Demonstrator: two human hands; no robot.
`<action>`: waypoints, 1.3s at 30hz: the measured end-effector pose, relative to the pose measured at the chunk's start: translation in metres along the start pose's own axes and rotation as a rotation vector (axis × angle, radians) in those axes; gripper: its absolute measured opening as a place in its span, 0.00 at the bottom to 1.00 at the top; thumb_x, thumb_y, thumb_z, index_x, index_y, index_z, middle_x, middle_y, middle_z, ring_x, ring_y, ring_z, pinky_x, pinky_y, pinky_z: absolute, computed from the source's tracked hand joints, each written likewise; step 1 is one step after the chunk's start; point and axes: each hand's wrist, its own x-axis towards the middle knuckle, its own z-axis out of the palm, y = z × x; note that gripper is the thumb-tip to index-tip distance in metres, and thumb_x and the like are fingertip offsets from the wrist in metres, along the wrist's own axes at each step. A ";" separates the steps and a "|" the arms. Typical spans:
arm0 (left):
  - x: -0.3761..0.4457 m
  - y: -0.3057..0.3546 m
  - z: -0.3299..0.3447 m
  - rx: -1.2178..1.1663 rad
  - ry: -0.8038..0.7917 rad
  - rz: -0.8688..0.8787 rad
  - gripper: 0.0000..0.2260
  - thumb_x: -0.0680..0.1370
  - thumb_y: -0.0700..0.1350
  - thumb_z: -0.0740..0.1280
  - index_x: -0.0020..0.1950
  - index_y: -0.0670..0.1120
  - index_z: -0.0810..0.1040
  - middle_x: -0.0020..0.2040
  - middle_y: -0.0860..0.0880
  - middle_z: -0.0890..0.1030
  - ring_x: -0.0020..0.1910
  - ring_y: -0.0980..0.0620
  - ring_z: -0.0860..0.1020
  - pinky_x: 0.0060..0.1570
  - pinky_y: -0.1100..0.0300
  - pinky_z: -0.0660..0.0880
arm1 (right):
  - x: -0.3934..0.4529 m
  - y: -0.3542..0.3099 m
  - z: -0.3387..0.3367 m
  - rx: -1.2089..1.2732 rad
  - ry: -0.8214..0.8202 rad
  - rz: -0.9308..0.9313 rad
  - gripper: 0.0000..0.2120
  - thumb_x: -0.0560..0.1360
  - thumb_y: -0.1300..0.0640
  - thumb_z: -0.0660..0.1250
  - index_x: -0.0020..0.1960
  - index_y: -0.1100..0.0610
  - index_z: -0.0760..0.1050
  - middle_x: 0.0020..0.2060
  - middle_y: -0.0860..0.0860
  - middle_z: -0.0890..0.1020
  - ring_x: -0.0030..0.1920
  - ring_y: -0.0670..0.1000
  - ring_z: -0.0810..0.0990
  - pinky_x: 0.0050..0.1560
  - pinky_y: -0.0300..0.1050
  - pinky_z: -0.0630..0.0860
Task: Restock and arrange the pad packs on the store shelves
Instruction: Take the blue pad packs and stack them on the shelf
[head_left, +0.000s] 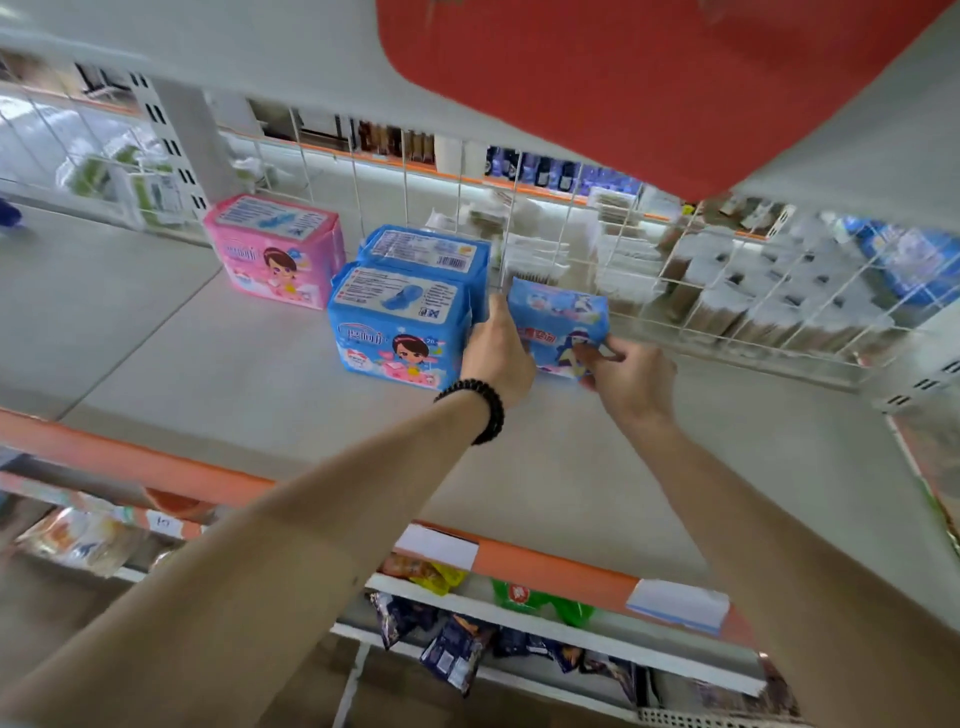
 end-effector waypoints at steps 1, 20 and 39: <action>0.004 0.001 0.003 0.008 0.005 -0.006 0.24 0.78 0.38 0.67 0.71 0.46 0.62 0.60 0.41 0.77 0.60 0.42 0.78 0.60 0.45 0.77 | 0.007 0.002 0.003 0.008 -0.003 -0.010 0.12 0.72 0.46 0.73 0.46 0.55 0.85 0.32 0.53 0.86 0.38 0.55 0.86 0.46 0.61 0.82; -0.092 0.013 -0.012 0.142 -0.244 0.252 0.40 0.81 0.44 0.64 0.81 0.49 0.38 0.83 0.46 0.46 0.79 0.45 0.59 0.73 0.51 0.64 | -0.029 -0.014 -0.028 -0.259 -0.067 -0.089 0.26 0.75 0.44 0.71 0.68 0.57 0.76 0.56 0.52 0.84 0.52 0.54 0.82 0.56 0.50 0.77; -0.152 -0.033 -0.141 0.492 -0.003 0.797 0.28 0.78 0.60 0.58 0.75 0.48 0.64 0.74 0.44 0.69 0.71 0.43 0.70 0.66 0.45 0.72 | -0.194 -0.088 -0.033 -0.352 0.111 -0.403 0.29 0.78 0.37 0.60 0.72 0.54 0.71 0.74 0.48 0.68 0.74 0.50 0.64 0.71 0.57 0.68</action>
